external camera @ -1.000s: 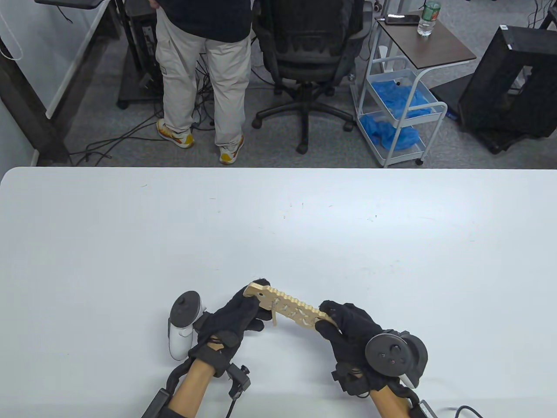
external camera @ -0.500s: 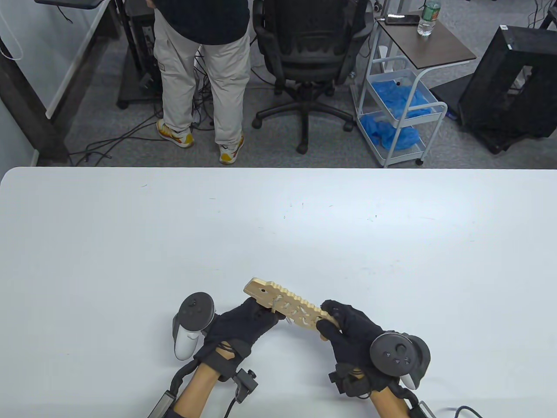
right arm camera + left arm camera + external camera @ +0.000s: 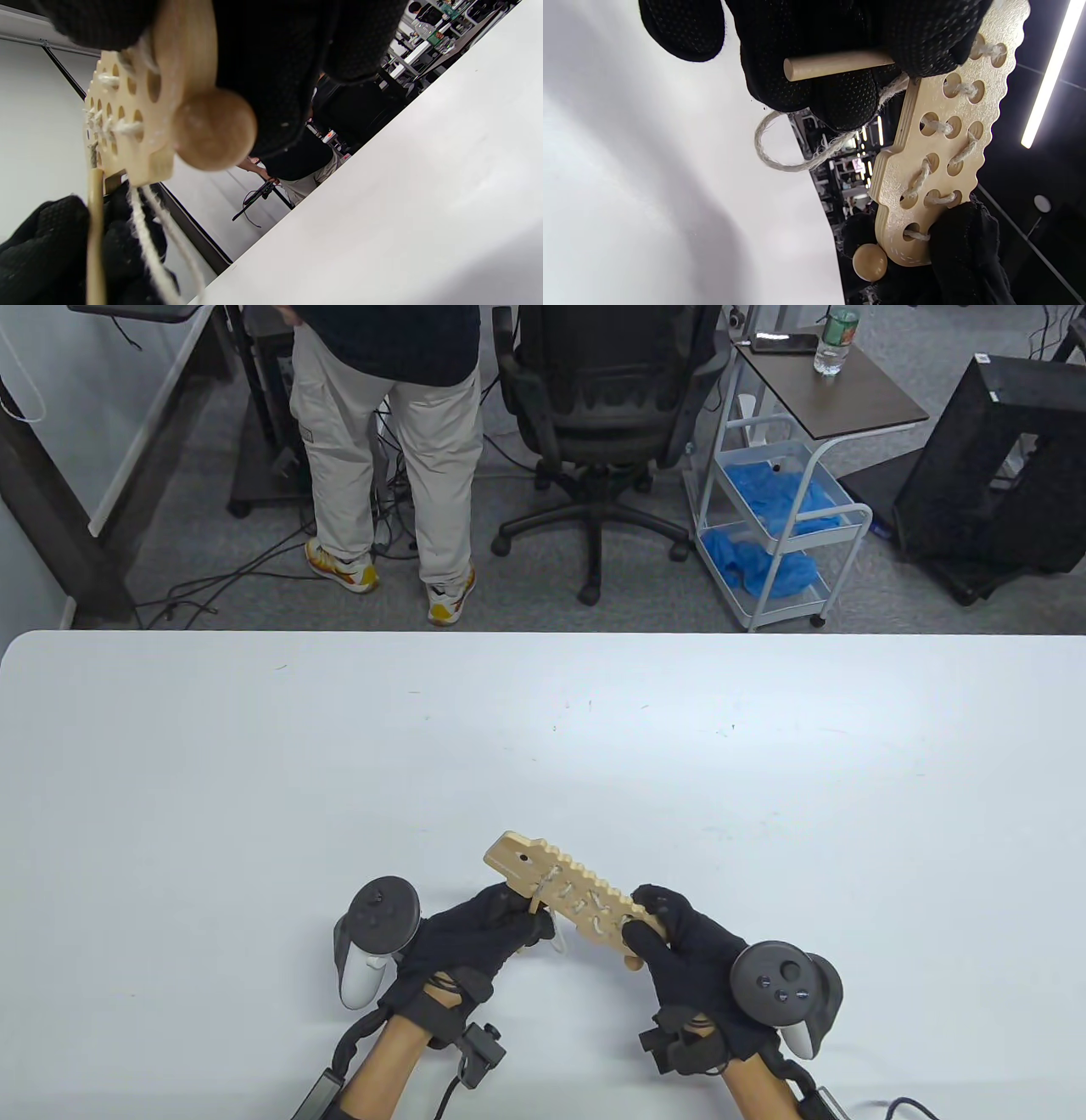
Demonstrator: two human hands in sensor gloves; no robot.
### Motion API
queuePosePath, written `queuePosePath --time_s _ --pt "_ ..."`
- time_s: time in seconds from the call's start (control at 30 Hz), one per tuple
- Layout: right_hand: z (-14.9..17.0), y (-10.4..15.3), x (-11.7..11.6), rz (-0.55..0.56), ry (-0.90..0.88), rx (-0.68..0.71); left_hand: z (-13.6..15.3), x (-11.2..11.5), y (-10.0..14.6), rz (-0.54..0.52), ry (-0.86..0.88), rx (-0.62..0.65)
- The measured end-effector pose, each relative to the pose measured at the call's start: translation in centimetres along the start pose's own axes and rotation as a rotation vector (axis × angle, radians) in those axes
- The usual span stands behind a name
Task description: Remove rope from all holes on crocodile lacing toy
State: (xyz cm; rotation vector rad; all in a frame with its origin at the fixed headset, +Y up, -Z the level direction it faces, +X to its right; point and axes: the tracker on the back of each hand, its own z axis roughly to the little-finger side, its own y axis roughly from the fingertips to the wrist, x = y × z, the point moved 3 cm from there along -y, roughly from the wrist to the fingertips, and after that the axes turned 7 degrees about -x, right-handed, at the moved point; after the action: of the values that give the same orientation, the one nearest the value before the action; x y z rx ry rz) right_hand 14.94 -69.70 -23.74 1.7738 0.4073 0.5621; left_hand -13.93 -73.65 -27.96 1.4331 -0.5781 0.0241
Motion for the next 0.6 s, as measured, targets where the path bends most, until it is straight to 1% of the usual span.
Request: queuePosePath --time_s 0.1,0.27,0.4,0.53,0.6 --pt "0.2 0.0 0.3 0.034 0.02 -0.016 0.1 -0.1 0.0 -0.018 -0.021 -0.01" --pt "0.6 -0.2 0.6 0.059 0.029 -0.048 0.1 -0.2 0.0 -0.025 -0.033 -0.012" --pt "0.9 -0.2 0.7 0.07 0.023 -0.067 -0.1 -0.7 0.2 -0.073 -0.039 0.004" --pt "1.0 -0.3 0.7 0.077 0.044 -0.074 -0.3 -1.0 0.3 -0.092 -0.037 0.011" --pt "1.1 -0.4 0.7 0.077 0.051 -0.078 -0.3 -1.3 0.4 -0.125 -0.051 0.014"
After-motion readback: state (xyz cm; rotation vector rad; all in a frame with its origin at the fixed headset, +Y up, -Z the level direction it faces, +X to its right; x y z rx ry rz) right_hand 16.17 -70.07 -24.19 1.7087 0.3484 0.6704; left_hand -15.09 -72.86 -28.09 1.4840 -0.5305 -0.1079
